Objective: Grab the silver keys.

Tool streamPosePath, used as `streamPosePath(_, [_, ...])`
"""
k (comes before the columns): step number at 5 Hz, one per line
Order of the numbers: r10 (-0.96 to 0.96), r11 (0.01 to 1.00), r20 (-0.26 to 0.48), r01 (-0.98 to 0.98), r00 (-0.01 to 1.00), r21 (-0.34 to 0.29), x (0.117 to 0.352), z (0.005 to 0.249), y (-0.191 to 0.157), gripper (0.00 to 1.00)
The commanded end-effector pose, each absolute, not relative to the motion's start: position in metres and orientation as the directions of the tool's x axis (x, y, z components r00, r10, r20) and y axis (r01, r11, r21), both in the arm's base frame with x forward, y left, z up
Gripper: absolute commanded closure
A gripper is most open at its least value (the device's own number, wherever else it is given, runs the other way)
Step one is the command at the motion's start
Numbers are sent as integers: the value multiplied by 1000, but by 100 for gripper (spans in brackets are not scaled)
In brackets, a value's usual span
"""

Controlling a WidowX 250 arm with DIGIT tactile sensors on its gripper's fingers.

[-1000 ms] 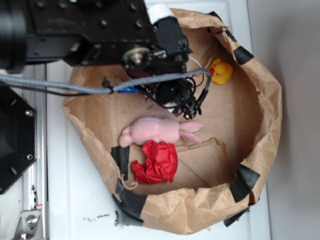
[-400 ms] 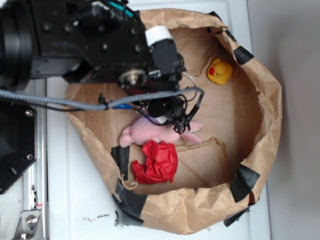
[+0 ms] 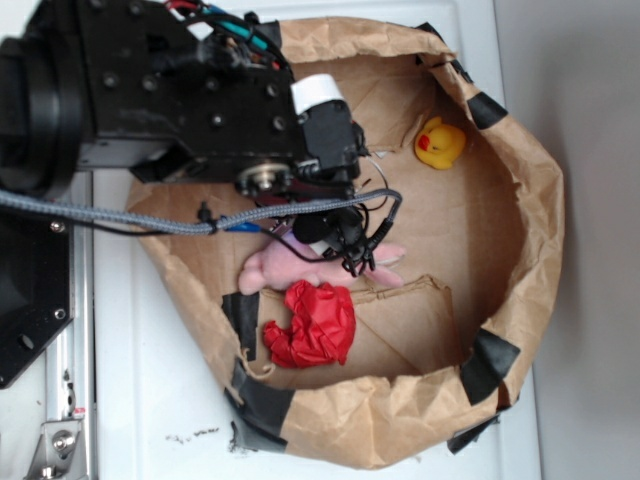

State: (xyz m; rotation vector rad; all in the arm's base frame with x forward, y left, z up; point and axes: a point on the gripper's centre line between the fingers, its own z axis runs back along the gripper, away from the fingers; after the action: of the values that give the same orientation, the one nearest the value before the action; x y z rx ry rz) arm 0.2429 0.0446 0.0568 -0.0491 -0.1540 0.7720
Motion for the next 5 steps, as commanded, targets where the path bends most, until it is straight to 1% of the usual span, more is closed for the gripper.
streamPosePath(1, [694, 720, 152, -685, 704, -112, 246, 64, 55, 0])
streamPosePath(3, [696, 716, 163, -693, 700, -83, 250, 50, 59, 0])
streamPosePath(4, [696, 714, 176, -698, 696, -59, 252, 36, 67, 0])
streamPosePath(5, [681, 725, 201, -687, 704, -51, 252, 29, 72, 0])
